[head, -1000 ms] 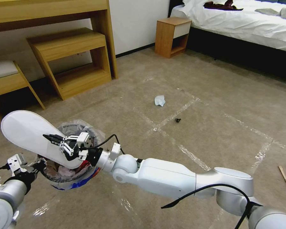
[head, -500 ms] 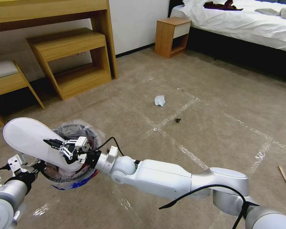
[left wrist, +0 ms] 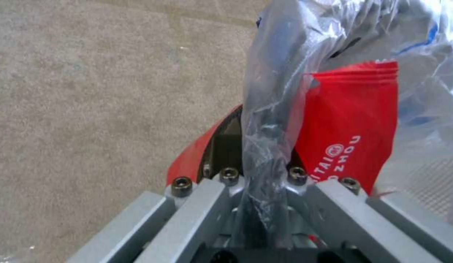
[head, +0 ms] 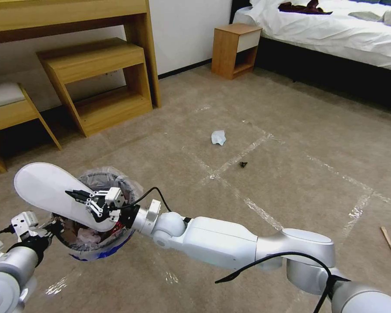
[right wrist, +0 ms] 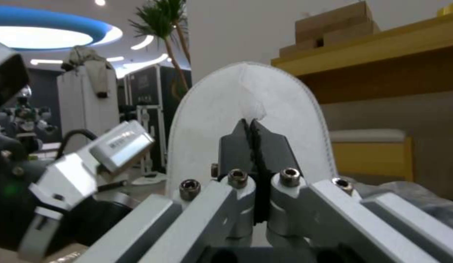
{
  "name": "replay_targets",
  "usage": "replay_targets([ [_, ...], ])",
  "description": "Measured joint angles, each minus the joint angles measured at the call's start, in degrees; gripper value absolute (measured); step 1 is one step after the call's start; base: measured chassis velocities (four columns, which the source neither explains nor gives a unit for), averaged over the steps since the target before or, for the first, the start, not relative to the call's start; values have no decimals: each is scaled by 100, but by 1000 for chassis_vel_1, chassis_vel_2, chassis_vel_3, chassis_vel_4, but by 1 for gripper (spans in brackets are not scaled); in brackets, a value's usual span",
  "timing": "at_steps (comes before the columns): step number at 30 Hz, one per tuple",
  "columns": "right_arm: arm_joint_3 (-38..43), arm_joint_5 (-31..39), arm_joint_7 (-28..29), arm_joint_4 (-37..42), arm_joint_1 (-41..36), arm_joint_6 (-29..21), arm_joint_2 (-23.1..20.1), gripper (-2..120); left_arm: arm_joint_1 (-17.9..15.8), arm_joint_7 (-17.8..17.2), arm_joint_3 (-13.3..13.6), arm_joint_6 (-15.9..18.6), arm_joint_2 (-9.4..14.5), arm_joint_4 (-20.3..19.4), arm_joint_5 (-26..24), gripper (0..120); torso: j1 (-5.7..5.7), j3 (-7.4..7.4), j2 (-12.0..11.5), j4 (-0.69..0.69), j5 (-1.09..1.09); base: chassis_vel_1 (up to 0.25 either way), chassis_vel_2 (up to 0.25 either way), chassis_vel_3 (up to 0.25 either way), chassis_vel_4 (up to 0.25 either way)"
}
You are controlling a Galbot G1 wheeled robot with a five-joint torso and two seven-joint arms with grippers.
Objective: Pick up the trash bin and place the garbage on the floor into it.
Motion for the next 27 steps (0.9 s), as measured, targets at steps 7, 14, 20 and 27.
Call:
replay_targets([
  [7,41,-51,-1,-254,5,50,99,0,-1,1,5,0,3,-17,1,1,0,0,0,0,0,0,0,0,0],
  [14,41,-134,50,-244,-55,31,122,0,-11,4,7,-2,3,-29,-3,1,0,0,0,0,0,0,0,0,0],
  [20,61,-151,54,-71,-69,-88,27,14,-16,16,10,-2,1,-29,-6,1,0,0,0,0,0,0,0,0,0],
  [27,107,-151,72,78,-22,-141,-32,38,-57,18,18,-3,6,-1,-15,1,0,0,0,0,0,0,0,0,0],
])
